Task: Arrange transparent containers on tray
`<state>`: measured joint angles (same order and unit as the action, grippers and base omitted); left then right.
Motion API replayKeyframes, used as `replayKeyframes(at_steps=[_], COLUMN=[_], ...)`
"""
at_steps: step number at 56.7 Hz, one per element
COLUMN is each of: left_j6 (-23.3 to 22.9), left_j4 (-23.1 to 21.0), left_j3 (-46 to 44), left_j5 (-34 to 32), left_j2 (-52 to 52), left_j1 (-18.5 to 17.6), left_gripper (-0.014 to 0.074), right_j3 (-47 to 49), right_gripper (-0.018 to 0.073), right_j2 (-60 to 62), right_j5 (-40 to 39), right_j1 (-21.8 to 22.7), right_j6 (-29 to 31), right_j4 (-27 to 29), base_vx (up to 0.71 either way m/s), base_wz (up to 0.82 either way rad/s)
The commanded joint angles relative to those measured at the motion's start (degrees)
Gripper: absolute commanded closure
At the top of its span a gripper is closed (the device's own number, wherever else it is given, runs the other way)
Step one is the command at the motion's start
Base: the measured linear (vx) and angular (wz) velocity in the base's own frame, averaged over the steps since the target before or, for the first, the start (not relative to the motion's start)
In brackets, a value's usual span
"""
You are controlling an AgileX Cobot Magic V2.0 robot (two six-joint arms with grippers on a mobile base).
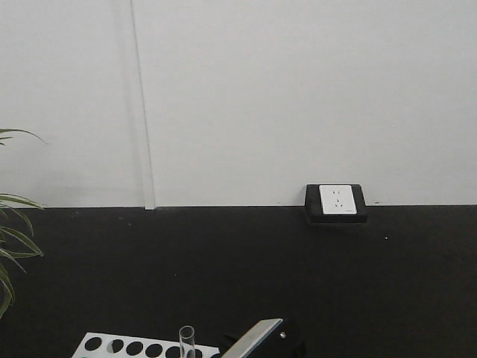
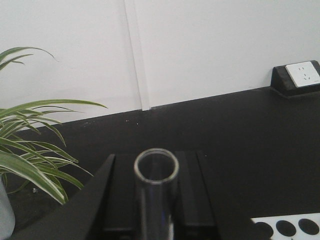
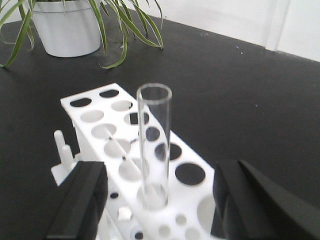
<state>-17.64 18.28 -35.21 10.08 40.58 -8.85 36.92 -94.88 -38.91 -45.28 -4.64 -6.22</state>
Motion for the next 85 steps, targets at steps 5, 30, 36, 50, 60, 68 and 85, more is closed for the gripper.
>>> replayKeyframes(at_steps=[5, 30, 36, 50, 60, 68, 85], left_j6=[-0.2, -0.2, -0.2, -0.2, -0.2, -0.2, -0.2], left_j4=[-0.3, -0.3, -0.3, -0.3, -0.3, -0.3, -0.3], left_j3=[-1.6, -1.6, -1.6, -1.6, -1.6, -1.6, -1.6], left_j5=[-4.4, -4.4, -4.4, -4.4, -4.4, -4.4, -4.4], left_j2=[-0.2, -0.2, -0.2, -0.2, -0.2, -0.2, -0.2], left_j1=[-0.3, -0.3, -0.3, -0.3, -0.3, -0.3, -0.3], left_gripper=[0.0451, 0.0451, 0.0451, 0.0451, 0.0451, 0.0451, 0.0451], right_j3=[5.3, 11.7, 11.7, 11.7, 11.7, 11.7, 11.7], right_gripper=[0.0039, 0.0106, 0.0183, 0.0366, 0.0473, 0.0558, 0.0571], right_j2=[-0.6, -7.1, -7.1, -7.1, -6.3, -3.4, 6.9], right_j5=[-5.4, -5.4, -5.0, -4.2, -3.9, -3.2, 5.0], right_j1=[0.0, 0.0, 0.0, 0.0, 0.1, 0.1, 0.2], right_j6=[0.1, 0.1, 0.1, 0.1, 0.4, 0.4, 1.7], right_j4=[-0.5, -0.4, -0.4, -0.4, -0.5, -0.2, 0.1], base_vx=[0.00, 0.00, 0.00, 0.00, 0.00, 0.00, 0.00], base_wz=[0.00, 0.00, 0.00, 0.00, 0.00, 0.00, 0.00])
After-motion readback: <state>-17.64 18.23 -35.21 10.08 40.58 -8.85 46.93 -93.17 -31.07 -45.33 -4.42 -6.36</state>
